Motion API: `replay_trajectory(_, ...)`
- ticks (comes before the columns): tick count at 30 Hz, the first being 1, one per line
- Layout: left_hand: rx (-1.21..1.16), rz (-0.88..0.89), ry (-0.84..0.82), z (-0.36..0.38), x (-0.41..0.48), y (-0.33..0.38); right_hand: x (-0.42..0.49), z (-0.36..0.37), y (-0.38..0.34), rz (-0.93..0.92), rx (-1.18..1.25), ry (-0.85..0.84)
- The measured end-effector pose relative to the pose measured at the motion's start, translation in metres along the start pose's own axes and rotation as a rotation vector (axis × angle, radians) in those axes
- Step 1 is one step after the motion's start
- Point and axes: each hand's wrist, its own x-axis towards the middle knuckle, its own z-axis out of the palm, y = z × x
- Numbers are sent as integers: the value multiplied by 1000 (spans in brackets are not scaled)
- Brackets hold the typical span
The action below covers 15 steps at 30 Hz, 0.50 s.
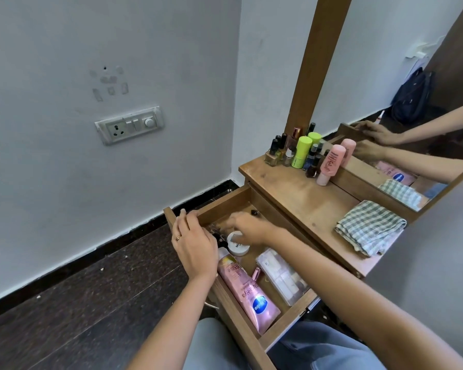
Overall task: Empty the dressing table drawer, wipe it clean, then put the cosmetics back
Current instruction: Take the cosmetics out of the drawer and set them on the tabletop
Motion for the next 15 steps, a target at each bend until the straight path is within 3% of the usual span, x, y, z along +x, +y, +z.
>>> replay_trajectory(10, 19, -11, -3, 4, 1, -3, 15, 27, -11, -34, -95, -24)
replay_trajectory(15, 24, 0, -7, 3, 0, -2, 13, 26, -13, 73, -6, 115)
